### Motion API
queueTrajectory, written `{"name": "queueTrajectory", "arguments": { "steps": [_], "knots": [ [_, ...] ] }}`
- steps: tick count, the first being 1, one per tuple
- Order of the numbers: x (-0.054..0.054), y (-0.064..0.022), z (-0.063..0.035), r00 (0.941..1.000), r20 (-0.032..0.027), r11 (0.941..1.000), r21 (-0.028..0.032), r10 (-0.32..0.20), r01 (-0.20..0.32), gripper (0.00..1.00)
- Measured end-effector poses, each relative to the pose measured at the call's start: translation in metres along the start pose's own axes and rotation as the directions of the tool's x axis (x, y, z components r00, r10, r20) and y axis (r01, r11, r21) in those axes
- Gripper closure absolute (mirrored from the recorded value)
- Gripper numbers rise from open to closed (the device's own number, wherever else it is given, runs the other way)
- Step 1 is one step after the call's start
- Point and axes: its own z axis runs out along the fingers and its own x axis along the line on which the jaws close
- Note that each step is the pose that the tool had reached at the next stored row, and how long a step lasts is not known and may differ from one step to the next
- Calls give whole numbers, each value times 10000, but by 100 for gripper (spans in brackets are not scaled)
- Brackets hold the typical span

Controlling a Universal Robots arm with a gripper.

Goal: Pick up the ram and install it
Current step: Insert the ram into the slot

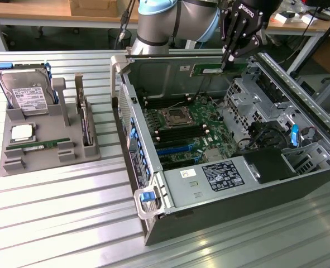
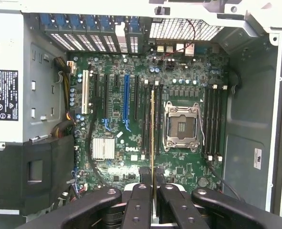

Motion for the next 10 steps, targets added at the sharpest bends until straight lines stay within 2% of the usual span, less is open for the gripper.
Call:
{"name": "queueTrajectory", "arguments": {
  "steps": [10],
  "knots": [
    [0, -1, 29, 10000, -3, 10000, 0, 0, 0, 87]
  ]
}}
